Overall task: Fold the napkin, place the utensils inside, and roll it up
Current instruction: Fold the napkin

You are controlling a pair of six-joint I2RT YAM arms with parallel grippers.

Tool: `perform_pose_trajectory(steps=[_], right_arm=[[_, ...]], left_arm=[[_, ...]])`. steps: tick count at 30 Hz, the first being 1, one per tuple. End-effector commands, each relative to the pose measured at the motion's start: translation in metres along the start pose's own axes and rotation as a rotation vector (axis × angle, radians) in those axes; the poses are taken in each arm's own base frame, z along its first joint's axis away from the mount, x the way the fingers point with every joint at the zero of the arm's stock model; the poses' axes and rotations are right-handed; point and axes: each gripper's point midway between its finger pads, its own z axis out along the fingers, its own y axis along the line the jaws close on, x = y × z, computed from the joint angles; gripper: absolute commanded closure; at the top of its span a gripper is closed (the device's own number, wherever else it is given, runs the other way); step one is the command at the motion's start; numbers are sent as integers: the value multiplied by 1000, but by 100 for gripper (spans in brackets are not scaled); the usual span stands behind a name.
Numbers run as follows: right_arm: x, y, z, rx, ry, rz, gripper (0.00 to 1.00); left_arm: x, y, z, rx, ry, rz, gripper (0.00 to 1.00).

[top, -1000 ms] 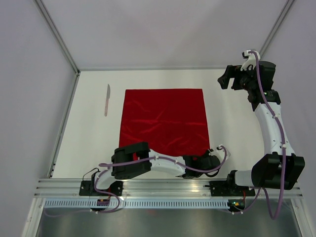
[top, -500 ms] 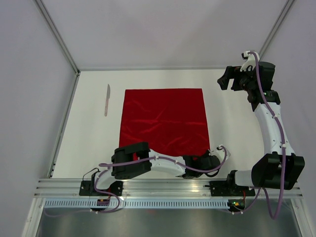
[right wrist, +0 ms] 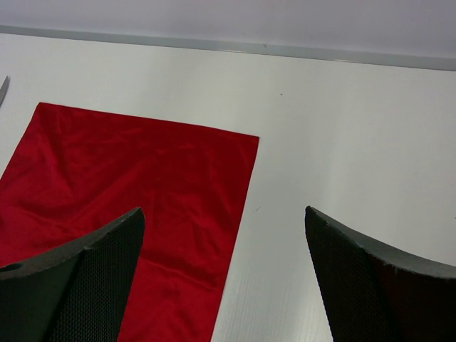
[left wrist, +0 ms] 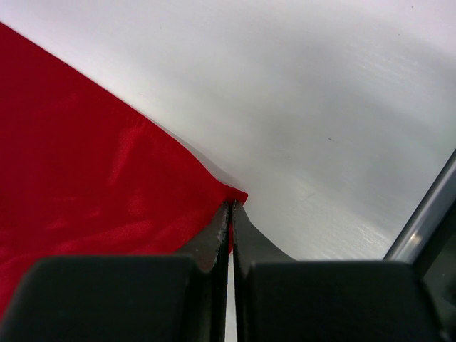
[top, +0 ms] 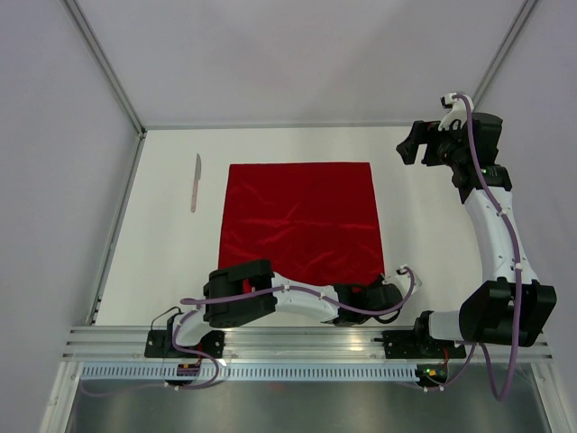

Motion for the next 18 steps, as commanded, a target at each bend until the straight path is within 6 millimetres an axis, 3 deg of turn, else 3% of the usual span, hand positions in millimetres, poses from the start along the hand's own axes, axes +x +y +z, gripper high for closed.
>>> perform_pose_trajectory(steps=[1,14,18], right_arm=[[1,-1,-1,1,1,6,2],[2,-1,-1,-3,7,5,2],[3,0,-1,-3,11,5,2]], left_arm=[[-39,-9,-12,54,-88,-24,98],[-85,-20,-35,143,-167,-125,98],[-90,-19,-37,153,-172,-144,98]])
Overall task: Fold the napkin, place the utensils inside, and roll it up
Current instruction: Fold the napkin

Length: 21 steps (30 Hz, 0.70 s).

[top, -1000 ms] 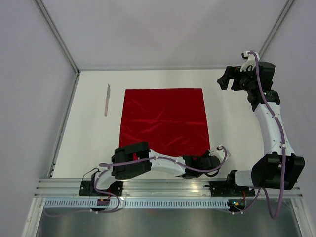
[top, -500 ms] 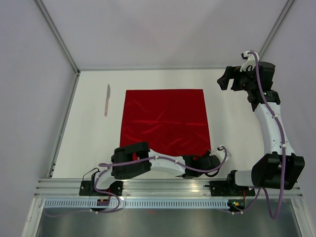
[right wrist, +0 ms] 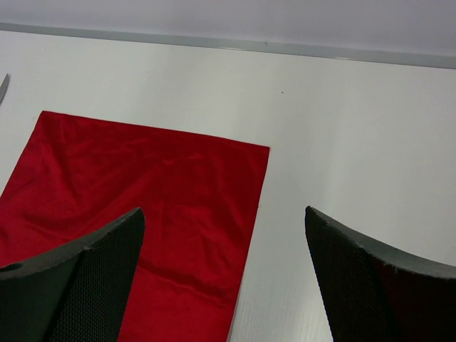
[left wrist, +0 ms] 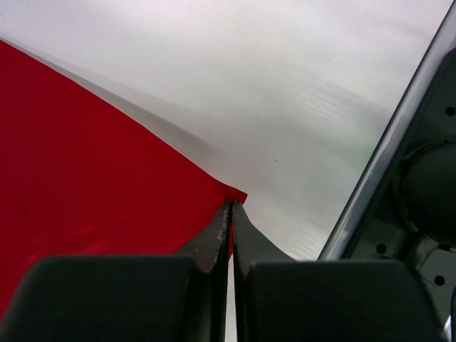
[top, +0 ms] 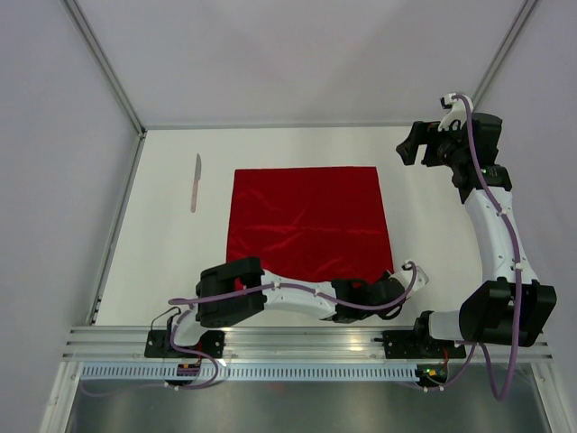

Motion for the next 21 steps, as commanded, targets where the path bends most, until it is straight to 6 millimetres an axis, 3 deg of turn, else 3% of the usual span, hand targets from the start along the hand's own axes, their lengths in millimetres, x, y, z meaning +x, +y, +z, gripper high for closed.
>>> perform_pose_trajectory(steps=[1,6,7,9,15,18,19,21], right_arm=[[2,-1,-1,-1,6,6,2],[2,-1,-1,-2,7,5,2],[2,-1,-1,-2,7,5,2],[2,-1,0,-2,7,5,2],[2,-1,-1,-2,7,5,2],[2,-2,0,-1,8,4,2],[2,-1,0,-2,10,6,2],[4,-1,1,-5,15,7,2]], left_arm=[[-60,-4,-19,47,-127,-114,98],[-72,22,-32,44,-155,-211,98],[-83,36,-38,35,-177,-248,98],[-85,48,-43,36,-180,-277,98],[-103,111,-62,-35,-231,-364,98],[-103,150,-73,-86,-241,-412,98],[-102,173,-75,-119,-245,-448,98],[-97,193,-82,-139,-242,-480,98]])
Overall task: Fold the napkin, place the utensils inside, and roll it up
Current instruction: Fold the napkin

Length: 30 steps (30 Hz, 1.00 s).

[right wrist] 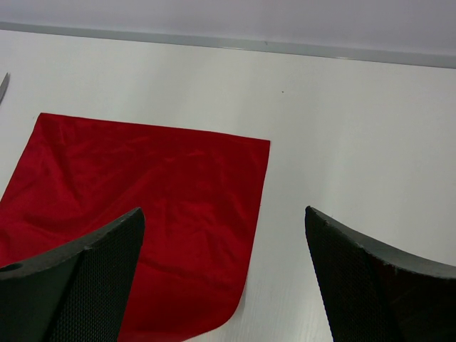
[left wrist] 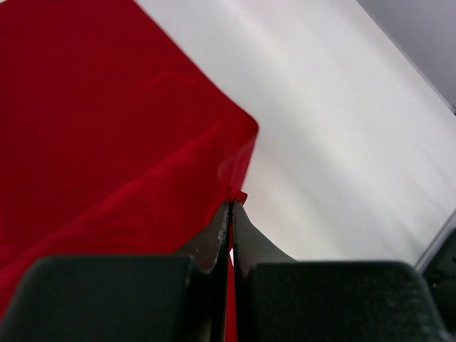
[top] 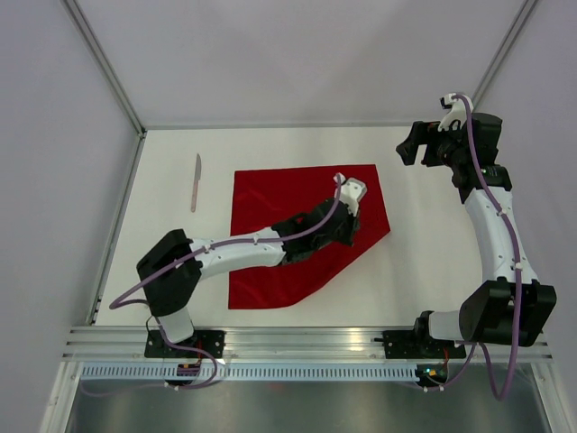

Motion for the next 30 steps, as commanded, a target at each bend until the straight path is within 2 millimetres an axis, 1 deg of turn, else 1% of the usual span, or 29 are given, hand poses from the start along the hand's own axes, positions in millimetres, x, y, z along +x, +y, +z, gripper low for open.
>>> perform_pose_trajectory(steps=[1,2,3,4,6,7,9,10,12,13,14,15,16,18,19,21,22,25,30], right_arm=[[4,-1,1,-8,15,8,2],[4,-1,2,-8,16,9,2],[4,-1,2,-9,18,11,2],[3,0,3,-12,17,10,2],[5,0,4,-17,22,12,2],[6,0,4,-20,27,17,2],[8,1,6,-27,34,21,2],[9,2,6,-33,38,21,2],[10,3,7,-42,44,25,2],[10,3,7,-46,44,23,2],[12,3,8,-49,49,22,2],[12,5,8,-58,49,19,2],[12,5,8,-61,52,21,2],[15,6,9,-67,60,22,2],[15,6,10,-70,61,21,2],[16,7,10,-74,64,20,2],[17,7,10,-76,67,22,2],[19,7,12,-79,74,25,2],[21,6,12,-79,81,29,2]], left_arm=[[-31,41,-13,-33,-55,-126,98],[-30,53,-14,-47,-49,-136,98],[-36,63,-17,-61,-58,-145,98],[-40,85,-18,-96,-66,-163,98],[-44,103,-19,-110,-65,-181,98],[-51,123,-22,-138,-79,-197,98],[-52,137,-22,-131,-70,-208,98],[-56,155,-23,-154,-75,-216,98],[-57,169,-23,-162,-70,-226,98],[-59,185,-24,-184,-75,-241,98],[-57,195,-24,-201,-73,-250,98],[-57,198,-24,-189,-67,-258,98],[-57,212,-26,-210,-73,-276,98],[-57,224,-28,-219,-72,-294,98],[-56,237,-30,-237,-78,-313,98],[-56,246,-32,-239,-79,-331,98],[-55,256,-35,-254,-83,-347,98],[-52,268,-36,-263,-78,-366,98],[-49,279,-40,-293,-82,-382,98]])
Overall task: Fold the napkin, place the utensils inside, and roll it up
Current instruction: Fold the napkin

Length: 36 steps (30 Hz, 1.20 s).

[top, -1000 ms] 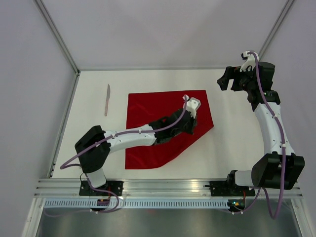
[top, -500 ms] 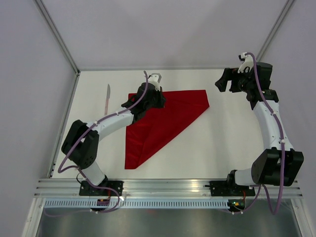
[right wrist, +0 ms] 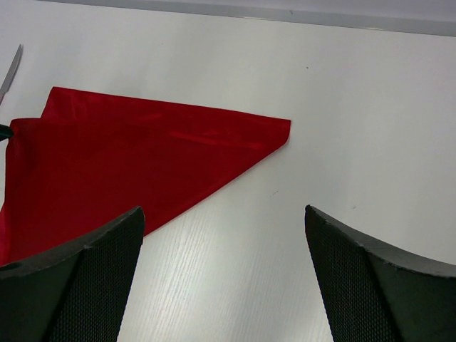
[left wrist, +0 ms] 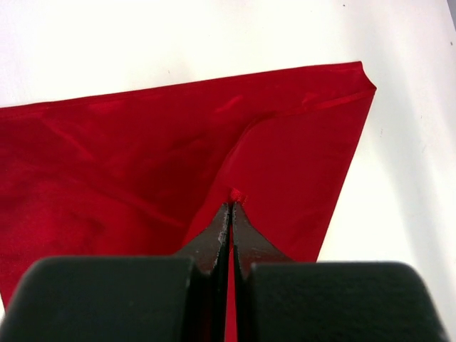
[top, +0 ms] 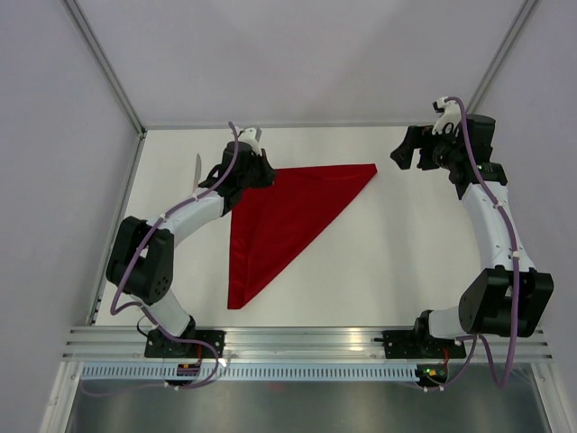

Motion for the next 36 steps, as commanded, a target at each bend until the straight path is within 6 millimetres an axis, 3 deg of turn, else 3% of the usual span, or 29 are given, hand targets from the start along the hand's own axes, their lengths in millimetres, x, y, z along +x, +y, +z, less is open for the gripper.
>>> perform_pose_trajectory(steps=[1,23,36], right_arm=[[0,2,-1,-14,8,3,2],[2,3,0,-22,14,6,2],[5,1,2,-17,21,10,2]], left_arm=[[0,0,2,19,-2,-48,98],[-20,47,-1,-59,-18,-99,98],[-40,52,10,-62,-20,-85,98]])
